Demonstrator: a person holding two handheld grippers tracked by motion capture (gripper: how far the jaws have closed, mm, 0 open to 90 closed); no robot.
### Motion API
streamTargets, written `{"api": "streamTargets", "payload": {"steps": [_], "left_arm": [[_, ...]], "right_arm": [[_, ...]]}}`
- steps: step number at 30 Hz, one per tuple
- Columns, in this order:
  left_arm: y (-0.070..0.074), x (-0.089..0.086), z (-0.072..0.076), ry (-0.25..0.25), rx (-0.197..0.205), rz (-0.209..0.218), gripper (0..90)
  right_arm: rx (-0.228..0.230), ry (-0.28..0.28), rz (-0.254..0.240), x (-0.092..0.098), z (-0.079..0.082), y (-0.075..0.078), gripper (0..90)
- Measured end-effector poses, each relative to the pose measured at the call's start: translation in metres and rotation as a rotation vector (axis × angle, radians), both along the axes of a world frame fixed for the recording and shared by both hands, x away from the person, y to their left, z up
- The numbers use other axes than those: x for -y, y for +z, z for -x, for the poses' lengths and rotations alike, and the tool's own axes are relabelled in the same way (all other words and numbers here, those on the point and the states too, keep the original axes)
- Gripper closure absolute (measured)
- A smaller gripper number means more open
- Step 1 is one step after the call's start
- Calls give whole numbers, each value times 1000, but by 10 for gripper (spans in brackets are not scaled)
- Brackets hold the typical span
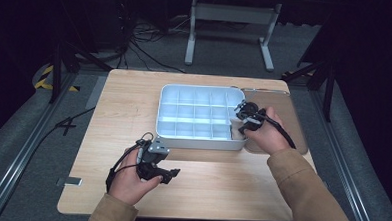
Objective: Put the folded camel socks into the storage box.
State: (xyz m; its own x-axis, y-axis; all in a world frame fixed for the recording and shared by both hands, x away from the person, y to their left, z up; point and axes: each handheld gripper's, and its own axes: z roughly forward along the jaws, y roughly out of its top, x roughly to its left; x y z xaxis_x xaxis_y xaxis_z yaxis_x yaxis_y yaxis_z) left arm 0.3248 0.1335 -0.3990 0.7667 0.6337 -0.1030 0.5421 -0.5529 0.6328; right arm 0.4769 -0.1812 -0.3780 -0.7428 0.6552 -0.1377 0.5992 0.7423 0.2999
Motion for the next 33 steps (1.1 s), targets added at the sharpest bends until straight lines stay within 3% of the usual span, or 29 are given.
{"api": "streamTargets", "payload": {"steps": [7, 22, 27, 33], "left_arm": [[-1, -2, 1, 7, -4, 1, 317], [-4, -14, 9, 47, -14, -7, 314], [-5, -16, 9, 56, -12, -2, 313], [-6, -16, 8, 53, -17, -4, 312]], "right_arm": [[-35, 5, 13, -6, -2, -8, 762], [-111, -12, 64, -11, -18, -39, 766], [-111, -20, 77, -14, -18, -43, 766], [-108, -13, 60, -11, -17, -41, 755]]}}
